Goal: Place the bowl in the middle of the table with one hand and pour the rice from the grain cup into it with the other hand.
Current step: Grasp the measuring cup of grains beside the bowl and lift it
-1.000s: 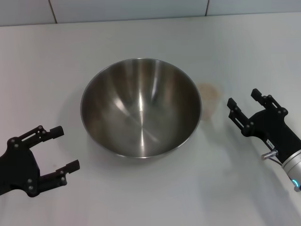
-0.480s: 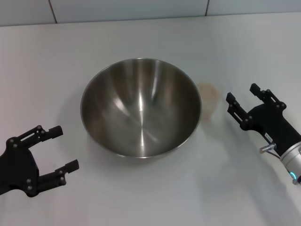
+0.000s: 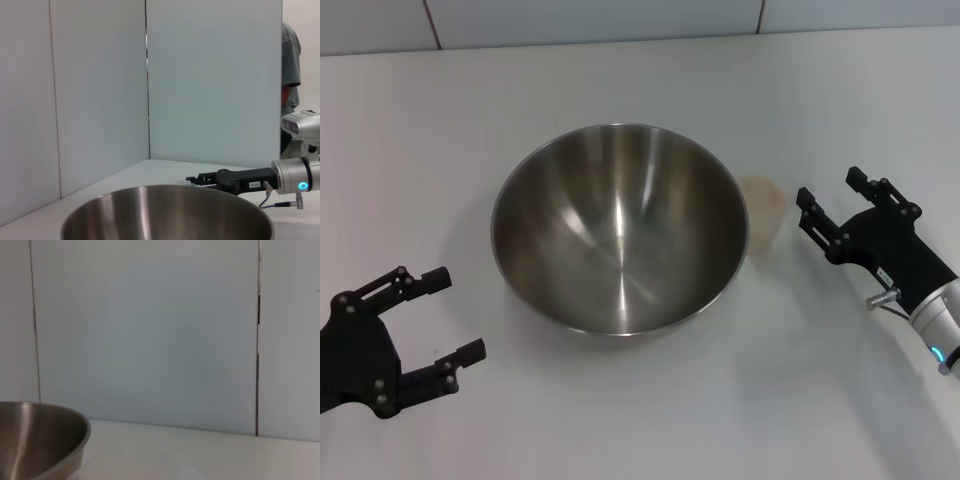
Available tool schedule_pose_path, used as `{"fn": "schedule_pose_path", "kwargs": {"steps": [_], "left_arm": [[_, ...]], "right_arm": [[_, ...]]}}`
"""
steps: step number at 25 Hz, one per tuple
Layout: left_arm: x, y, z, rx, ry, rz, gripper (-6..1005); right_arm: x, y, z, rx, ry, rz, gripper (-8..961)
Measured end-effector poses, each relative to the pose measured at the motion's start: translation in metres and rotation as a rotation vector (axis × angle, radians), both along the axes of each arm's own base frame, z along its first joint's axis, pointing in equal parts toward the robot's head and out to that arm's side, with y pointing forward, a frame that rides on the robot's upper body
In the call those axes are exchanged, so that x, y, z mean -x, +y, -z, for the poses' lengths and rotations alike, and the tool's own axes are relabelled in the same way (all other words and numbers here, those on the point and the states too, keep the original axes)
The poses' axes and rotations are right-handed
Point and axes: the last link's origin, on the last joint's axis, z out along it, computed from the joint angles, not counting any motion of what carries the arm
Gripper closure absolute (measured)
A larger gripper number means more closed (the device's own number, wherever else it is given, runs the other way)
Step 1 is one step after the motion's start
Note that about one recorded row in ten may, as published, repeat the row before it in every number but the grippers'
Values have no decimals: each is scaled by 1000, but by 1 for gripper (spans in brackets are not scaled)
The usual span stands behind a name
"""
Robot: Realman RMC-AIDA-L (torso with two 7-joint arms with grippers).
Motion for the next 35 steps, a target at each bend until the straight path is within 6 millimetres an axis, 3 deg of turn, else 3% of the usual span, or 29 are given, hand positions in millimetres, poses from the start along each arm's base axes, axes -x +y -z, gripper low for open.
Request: {"fn": "schedule_pose_path", "kwargs": {"steps": [17,31,35], "left_arm": [[-1,3,-1,-9,-2,1,187],[-2,4,1,-11,-5,0,187],[-2,3,1,-11,-6,-4,187]], "right_arm": [[7,19,1,9,-24,-1,268],[11,24,1,8,-21,-14,486],[13,27,1,13,-23,-20,682]]}}
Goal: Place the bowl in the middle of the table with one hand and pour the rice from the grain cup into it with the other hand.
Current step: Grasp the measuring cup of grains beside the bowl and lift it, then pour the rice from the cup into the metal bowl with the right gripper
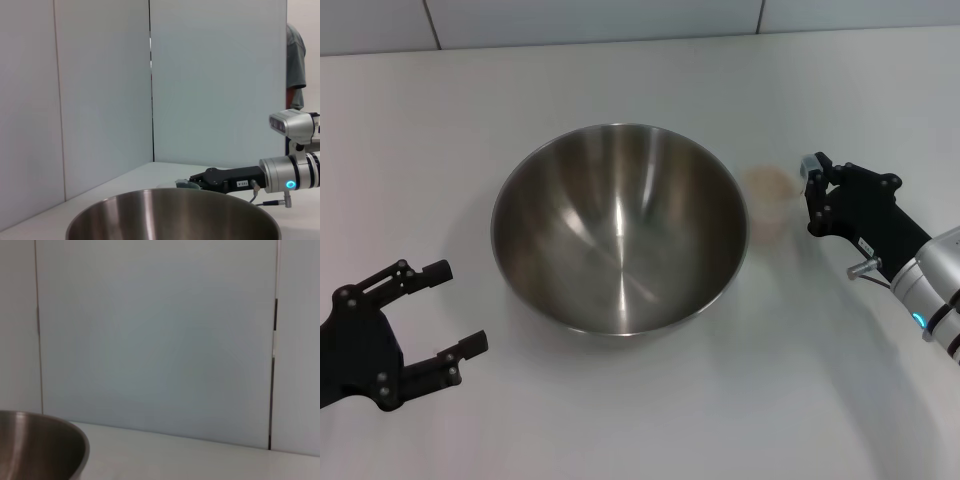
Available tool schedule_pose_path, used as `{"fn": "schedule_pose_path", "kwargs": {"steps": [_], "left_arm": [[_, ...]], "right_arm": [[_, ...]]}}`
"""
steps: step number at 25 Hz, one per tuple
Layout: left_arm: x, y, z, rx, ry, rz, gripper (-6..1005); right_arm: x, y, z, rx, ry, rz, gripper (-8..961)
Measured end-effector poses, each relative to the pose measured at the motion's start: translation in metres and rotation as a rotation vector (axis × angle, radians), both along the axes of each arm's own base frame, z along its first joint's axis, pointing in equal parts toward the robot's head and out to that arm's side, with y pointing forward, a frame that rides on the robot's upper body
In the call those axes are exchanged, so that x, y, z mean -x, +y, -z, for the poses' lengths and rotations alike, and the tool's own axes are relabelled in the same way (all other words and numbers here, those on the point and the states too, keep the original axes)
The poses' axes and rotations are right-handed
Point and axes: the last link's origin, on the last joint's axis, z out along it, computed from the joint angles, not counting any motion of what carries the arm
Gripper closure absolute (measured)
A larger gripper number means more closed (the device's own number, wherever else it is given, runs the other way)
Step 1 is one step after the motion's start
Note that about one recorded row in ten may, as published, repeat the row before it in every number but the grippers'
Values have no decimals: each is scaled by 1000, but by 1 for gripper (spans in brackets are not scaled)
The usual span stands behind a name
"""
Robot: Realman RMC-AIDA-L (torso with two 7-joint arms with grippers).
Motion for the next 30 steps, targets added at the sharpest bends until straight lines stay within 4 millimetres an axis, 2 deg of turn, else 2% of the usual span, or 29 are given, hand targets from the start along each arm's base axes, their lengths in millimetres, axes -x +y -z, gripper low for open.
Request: {"fn": "schedule_pose_path", "kwargs": {"steps": [7,16,23,30], "left_arm": [[0,-1,0,0,-1,-1,187],[1,-2,0,0,2,-2,187],[1,-2,1,3,2,-4,187],[1,-2,1,4,3,-3,187]], "right_arm": [[1,3,1,1,6,9,932],[0,-5,-7,-54,45,-1,936],[2,-20,-36,-199,129,-89,935],[7,-19,-56,-289,153,-159,934]]}}
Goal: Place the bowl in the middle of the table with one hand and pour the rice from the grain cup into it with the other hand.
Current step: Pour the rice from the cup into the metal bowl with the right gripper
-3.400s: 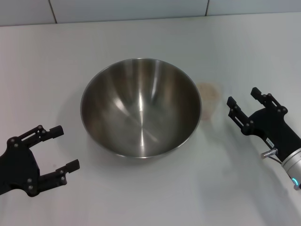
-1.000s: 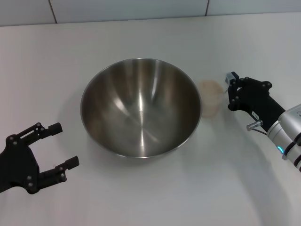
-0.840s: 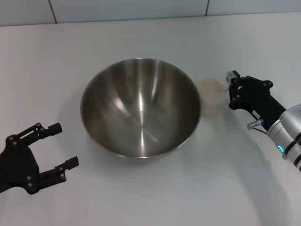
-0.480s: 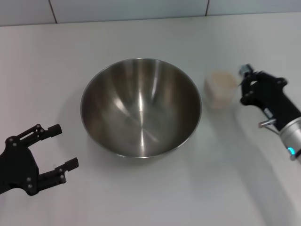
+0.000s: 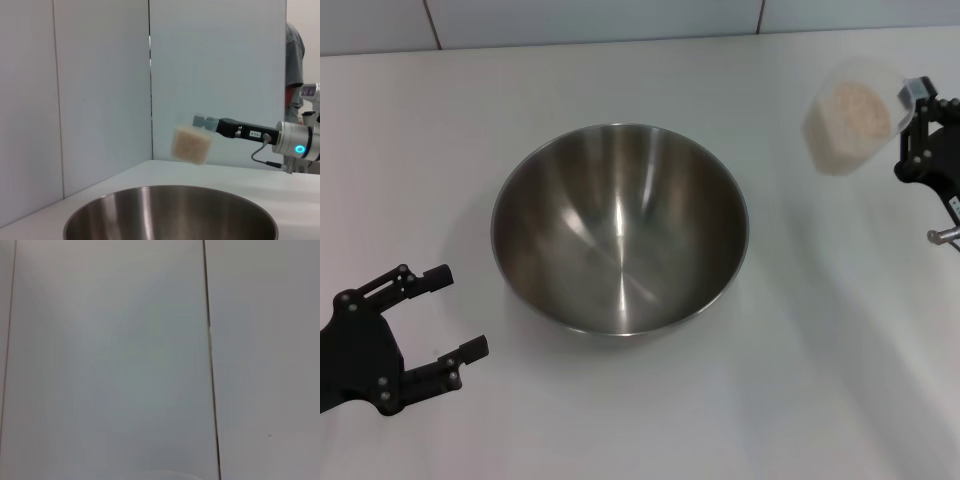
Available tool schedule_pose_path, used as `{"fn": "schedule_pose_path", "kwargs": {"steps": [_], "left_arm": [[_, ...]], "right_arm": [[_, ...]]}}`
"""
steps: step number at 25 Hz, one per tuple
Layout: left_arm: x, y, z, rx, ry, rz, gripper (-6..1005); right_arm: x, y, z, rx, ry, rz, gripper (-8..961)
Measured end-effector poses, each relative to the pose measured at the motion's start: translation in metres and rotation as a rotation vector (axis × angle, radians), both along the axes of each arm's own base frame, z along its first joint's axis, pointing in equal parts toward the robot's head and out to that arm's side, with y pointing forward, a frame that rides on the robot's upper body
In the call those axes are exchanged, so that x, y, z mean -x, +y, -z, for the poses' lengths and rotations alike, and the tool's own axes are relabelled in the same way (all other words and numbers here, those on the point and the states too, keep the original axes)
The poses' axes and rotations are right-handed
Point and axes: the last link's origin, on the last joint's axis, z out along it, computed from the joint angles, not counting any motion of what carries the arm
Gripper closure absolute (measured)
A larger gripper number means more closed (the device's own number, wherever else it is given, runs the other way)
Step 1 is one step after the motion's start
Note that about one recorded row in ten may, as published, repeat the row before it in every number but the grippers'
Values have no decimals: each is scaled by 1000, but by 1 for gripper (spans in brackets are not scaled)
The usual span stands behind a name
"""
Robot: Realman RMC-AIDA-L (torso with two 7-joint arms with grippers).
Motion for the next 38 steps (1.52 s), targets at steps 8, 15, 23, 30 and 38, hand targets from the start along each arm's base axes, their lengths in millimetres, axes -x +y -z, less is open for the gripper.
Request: {"fn": "schedule_pose_path", "kwargs": {"steps": [8,15,23,30,38], "left_arm": [[0,0,0,1,-1,-1,187],[0,0,0,1,-1,-2,187],[0,0,1,1,-2,-1,187],[-3,2,2,3,-5,7,187],[-3,2,1,-4,-2,10,187]], "right_arm": [[0,1,-1,-3,-2,-2,932],[24,15,8,67,-6,-116,931],[80,37,40,305,-75,-380,929],[88,35,49,362,-109,-427,928],[85,37,46,325,-184,-434,927]]}}
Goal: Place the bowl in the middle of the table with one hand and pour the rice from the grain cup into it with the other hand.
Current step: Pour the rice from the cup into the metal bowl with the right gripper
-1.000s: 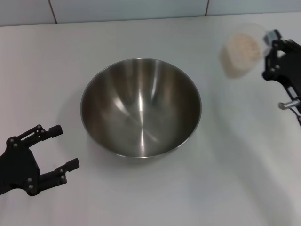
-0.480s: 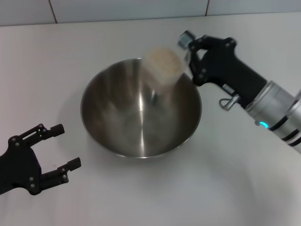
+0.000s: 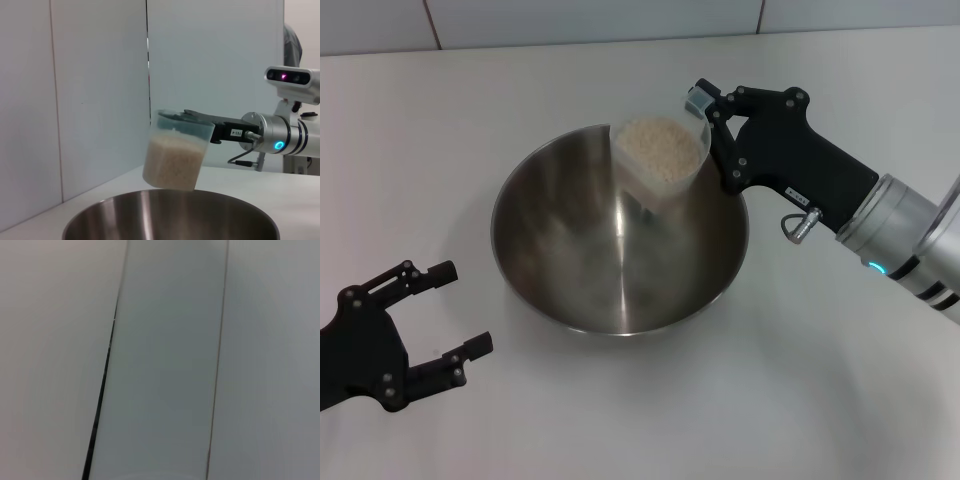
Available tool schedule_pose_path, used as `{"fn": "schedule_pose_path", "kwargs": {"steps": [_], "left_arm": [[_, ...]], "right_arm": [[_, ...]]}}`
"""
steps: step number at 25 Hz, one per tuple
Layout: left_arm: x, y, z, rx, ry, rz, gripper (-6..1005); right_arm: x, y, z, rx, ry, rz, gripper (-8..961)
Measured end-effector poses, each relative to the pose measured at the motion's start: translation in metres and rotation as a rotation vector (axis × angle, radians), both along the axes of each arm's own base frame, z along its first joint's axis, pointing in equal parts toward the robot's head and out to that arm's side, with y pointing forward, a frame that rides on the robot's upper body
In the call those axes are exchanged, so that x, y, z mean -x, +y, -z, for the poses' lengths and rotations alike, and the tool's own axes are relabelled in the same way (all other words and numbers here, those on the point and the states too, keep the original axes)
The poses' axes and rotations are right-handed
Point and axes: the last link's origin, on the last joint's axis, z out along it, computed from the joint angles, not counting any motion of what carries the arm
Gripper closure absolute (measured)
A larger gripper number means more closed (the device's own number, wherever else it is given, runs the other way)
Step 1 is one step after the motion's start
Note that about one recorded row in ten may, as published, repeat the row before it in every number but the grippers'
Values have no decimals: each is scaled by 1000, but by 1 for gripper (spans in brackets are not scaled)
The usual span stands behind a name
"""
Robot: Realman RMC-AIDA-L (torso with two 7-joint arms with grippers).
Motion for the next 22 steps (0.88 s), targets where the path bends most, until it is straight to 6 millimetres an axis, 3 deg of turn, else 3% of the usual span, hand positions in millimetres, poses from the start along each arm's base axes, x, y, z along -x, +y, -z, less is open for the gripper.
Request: {"fn": "schedule_pose_path", "kwargs": {"steps": [22], "left_arm": [[1,3,-1,-18,1,-19,187]], "right_arm": [[19,-6,18,-514,-455,-288,923]]}}
